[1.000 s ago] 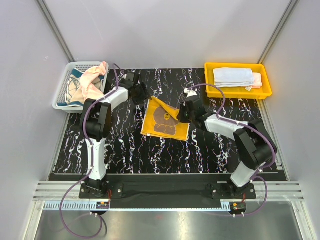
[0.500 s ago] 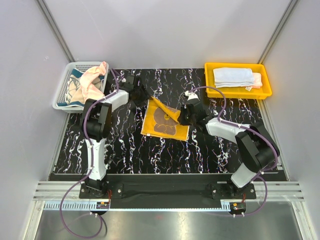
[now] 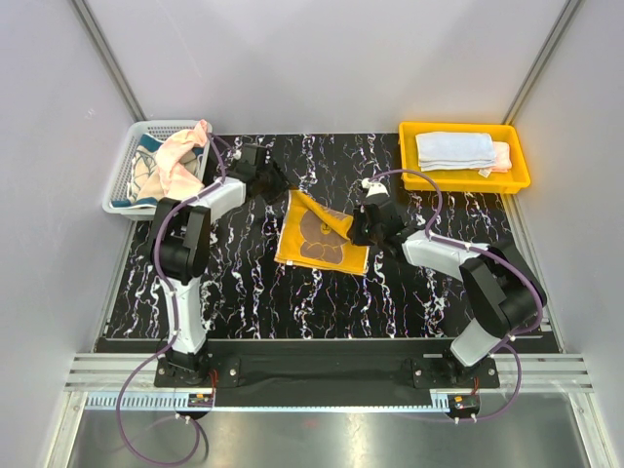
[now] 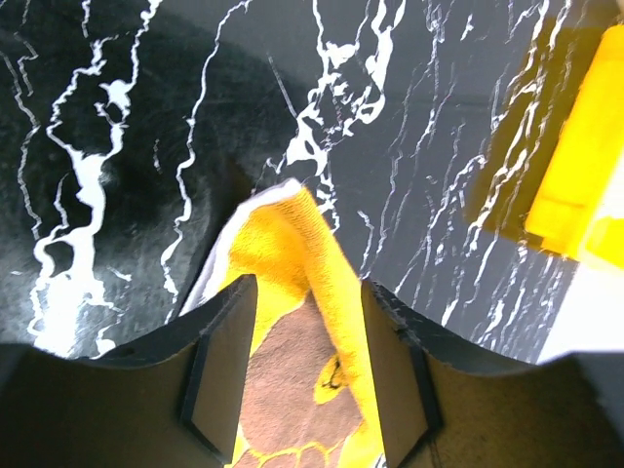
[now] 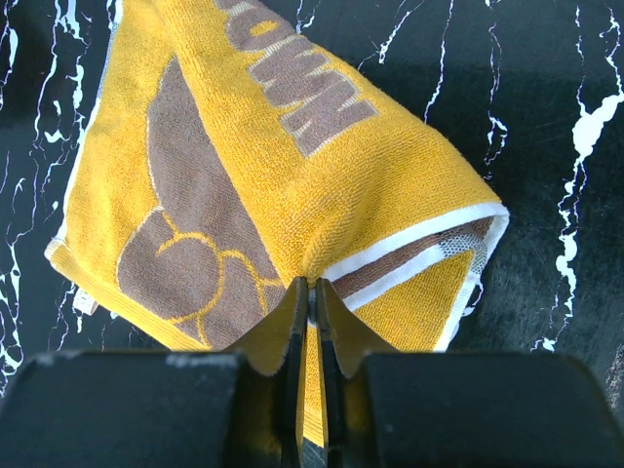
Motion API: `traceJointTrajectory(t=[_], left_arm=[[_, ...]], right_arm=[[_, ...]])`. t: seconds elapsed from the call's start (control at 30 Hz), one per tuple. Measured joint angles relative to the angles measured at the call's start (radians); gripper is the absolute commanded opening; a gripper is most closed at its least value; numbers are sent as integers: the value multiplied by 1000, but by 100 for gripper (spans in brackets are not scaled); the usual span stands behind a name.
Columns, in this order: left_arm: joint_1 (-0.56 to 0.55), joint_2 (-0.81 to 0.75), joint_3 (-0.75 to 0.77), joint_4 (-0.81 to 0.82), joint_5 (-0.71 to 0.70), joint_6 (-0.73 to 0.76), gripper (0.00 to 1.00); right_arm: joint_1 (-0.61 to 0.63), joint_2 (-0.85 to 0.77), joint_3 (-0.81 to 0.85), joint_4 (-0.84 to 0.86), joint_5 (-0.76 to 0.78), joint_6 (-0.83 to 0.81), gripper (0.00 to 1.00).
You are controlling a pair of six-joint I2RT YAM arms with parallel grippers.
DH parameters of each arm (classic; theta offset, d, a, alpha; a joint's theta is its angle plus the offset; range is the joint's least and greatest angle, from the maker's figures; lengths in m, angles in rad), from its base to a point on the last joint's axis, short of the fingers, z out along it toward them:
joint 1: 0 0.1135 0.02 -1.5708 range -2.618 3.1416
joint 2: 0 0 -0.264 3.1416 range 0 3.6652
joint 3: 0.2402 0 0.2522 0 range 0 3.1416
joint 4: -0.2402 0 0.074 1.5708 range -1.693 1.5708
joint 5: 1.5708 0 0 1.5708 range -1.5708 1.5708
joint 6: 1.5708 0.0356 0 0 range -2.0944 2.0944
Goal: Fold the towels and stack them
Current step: Fold the towel
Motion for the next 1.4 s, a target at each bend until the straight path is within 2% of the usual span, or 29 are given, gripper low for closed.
traceJointTrajectory(t=[0.33, 0.7, 0.83, 1.17, 1.4], left_arm=[[-6, 31, 48, 9, -1, -25, 55], [-22, 111, 117, -31, -12, -43, 49], [-26, 117, 117, -45, -17, -48, 43], [-26, 117, 113, -51, -31, -44, 21], [-24, 82, 48, -51, -32, -26, 6]], right_arm=[[0, -3, 0, 0, 0, 0, 11], [1, -22, -8, -2, 1, 0, 11], [1, -25, -14, -4, 3, 0, 11], [1, -42, -23, -16, 35, -1, 12], [1, -68, -23, -40, 71, -3, 12]])
